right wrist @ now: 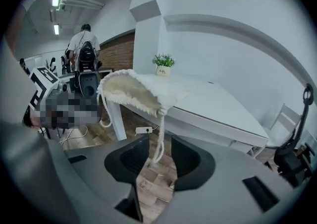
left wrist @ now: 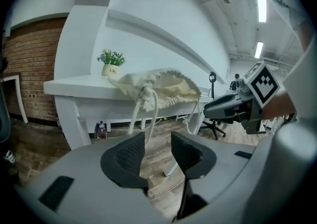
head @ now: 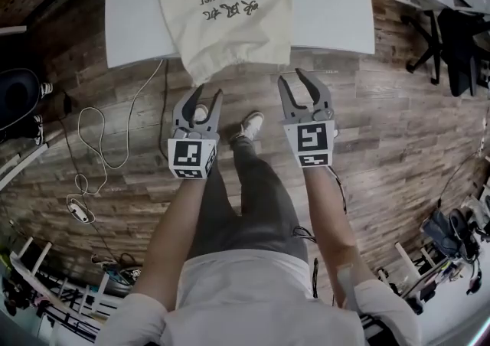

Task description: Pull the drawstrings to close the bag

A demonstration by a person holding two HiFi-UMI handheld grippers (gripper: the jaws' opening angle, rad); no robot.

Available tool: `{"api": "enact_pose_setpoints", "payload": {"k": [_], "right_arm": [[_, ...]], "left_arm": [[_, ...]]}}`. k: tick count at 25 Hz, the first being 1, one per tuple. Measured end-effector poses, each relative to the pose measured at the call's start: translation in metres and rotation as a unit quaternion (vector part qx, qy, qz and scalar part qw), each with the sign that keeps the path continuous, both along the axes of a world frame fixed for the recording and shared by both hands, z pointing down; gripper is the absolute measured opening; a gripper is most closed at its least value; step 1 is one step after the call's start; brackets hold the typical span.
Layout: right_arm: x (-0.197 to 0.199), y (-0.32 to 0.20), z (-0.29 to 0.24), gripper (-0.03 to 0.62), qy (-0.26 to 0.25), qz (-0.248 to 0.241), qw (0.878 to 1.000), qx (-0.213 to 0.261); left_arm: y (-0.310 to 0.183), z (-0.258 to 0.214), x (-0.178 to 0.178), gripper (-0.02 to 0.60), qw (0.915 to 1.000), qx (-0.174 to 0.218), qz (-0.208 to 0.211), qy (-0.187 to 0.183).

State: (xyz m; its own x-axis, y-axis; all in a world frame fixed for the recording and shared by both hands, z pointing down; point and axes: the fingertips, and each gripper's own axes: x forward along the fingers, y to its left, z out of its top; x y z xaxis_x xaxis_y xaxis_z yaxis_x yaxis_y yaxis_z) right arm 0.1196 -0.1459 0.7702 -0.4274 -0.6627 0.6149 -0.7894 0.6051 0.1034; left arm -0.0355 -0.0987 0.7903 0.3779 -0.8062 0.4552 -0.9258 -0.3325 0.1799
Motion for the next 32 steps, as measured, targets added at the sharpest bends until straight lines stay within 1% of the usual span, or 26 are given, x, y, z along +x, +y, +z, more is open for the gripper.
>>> {"api": "enact_pose_setpoints", "payload": {"k": [3,4,10,15,17,18,20,22,23,24,25,27,29,32], "right_arm": [[-0.003,-0.005,0.014,0.146,0.003,0.0,1.0,0.003],[-0.005,-0.006,0.018,0.146,0.005,0.0,1.0,0.005],[-0.011,-0.02,0.043,0.147,0.014,0.004,1.0,0.015],[-0.009,-0.03,0.045,0.147,0.01,0.022,0.999,0.032],[-0.007,-0.033,0.046,0.147,0.009,0.027,0.999,0.037],[-0.006,-0.035,0.046,0.147,0.009,0.028,0.999,0.039],[-0.005,-0.038,0.045,0.146,0.009,0.028,0.999,0.042],[-0.004,-0.042,0.042,0.114,0.01,0.03,0.998,0.05],[-0.002,-0.044,0.04,0.09,0.01,0.032,0.998,0.055],[0.001,-0.045,0.037,0.064,0.008,0.035,0.998,0.058],[0.004,-0.047,0.035,0.057,0.005,0.04,0.997,0.061],[0.012,-0.047,0.03,0.051,0.001,0.049,0.997,0.065],[0.02,-0.046,0.023,0.049,0.001,0.057,0.996,0.068],[0.031,-0.046,0.009,0.049,0.008,0.066,0.994,0.082]], "left_arm": [[-0.003,0.016,-0.005,0.19,0.9996,-0.005,-0.026,0.01],[-0.004,0.019,-0.004,0.19,0.9994,-0.005,-0.032,0.014],[-0.026,0.025,-0.006,0.224,0.9945,0.022,-0.094,0.04],[-0.037,0.014,-0.003,0.224,0.9891,0.056,-0.113,0.076],[-0.042,0.011,0.001,0.221,0.9881,0.067,-0.11,0.084],[-0.044,0.013,0.002,0.208,0.9881,0.069,-0.107,0.085],[-0.049,0.017,-0.003,0.204,0.9877,0.069,-0.111,0.086],[-0.053,0.018,-0.011,0.177,0.9868,0.07,-0.118,0.086],[-0.055,0.017,-0.013,0.157,0.9867,0.071,-0.118,0.086],[-0.057,0.017,-0.014,0.11,0.9867,0.071,-0.117,0.088],[-0.057,0.016,-0.016,0.066,0.9866,0.071,-0.116,0.089],[-0.055,0.013,-0.025,0.029,0.9858,0.07,-0.125,0.088],[-0.049,0.011,-0.04,0.025,0.9843,0.066,-0.14,0.084],[-0.036,0.006,-0.063,0.023,0.9845,0.056,-0.153,0.065]]}}
